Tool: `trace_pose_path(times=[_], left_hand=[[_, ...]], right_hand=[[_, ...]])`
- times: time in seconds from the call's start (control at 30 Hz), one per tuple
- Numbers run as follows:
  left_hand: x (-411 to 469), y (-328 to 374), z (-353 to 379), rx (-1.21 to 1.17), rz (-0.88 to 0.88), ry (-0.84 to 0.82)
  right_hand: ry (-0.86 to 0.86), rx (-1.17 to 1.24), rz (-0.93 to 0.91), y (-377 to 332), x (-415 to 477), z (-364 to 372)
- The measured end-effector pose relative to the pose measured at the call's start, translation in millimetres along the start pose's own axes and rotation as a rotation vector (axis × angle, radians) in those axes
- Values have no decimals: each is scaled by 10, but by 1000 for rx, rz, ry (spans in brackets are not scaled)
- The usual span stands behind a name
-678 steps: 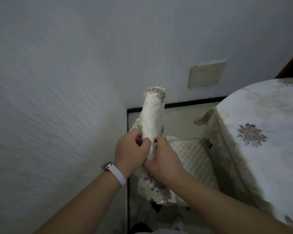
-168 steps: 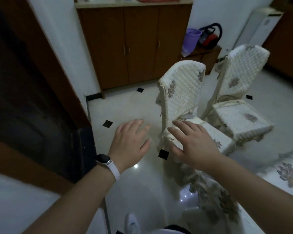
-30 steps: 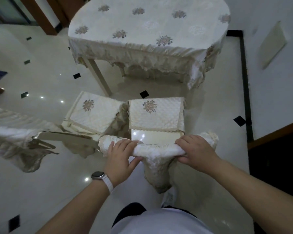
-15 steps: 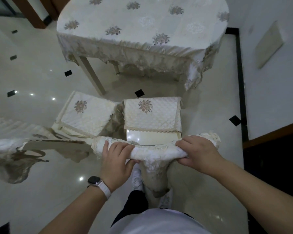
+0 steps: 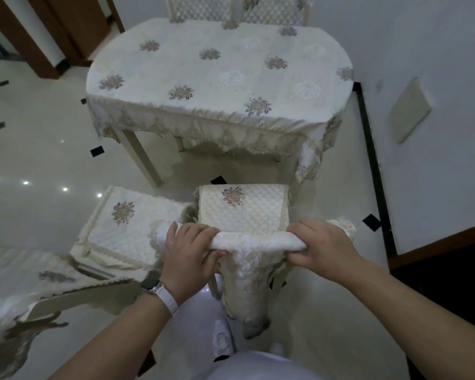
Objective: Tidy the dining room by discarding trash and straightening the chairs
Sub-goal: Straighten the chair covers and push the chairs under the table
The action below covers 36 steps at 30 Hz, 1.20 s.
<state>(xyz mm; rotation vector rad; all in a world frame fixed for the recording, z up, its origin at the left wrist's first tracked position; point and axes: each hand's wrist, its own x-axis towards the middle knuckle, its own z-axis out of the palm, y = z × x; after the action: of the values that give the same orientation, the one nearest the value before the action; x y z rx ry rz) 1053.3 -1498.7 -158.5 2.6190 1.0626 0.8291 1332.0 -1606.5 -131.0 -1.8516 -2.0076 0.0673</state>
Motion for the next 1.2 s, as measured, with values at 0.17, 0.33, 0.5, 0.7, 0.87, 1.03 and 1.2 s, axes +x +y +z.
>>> trace_pose_path(times=[0.17, 0.33, 0.5, 0.7, 0.87, 1.03, 1.2], left_hand=[[391, -315, -23, -58, 5, -24], [782, -657, -101, -74, 75, -41], [1030, -1030, -134, -114, 143, -56], [1320, -1334, -142, -174, 205, -60], [1559, -1498, -134, -181, 142, -96], [1722, -1620, -142, -184, 98, -126], [1842, -1582, -86, -168, 144, -68]], right_hand=[[33, -29, 18, -7, 340, 34], [93, -49, 64, -93, 668, 110], [82, -51, 146, -177, 892, 289], [96, -80, 197, -252, 1126, 398], [114, -114, 228, -247, 1352, 428], [125, -142, 207, -153, 1487, 455], [154, -168, 179, 4, 1606, 396]])
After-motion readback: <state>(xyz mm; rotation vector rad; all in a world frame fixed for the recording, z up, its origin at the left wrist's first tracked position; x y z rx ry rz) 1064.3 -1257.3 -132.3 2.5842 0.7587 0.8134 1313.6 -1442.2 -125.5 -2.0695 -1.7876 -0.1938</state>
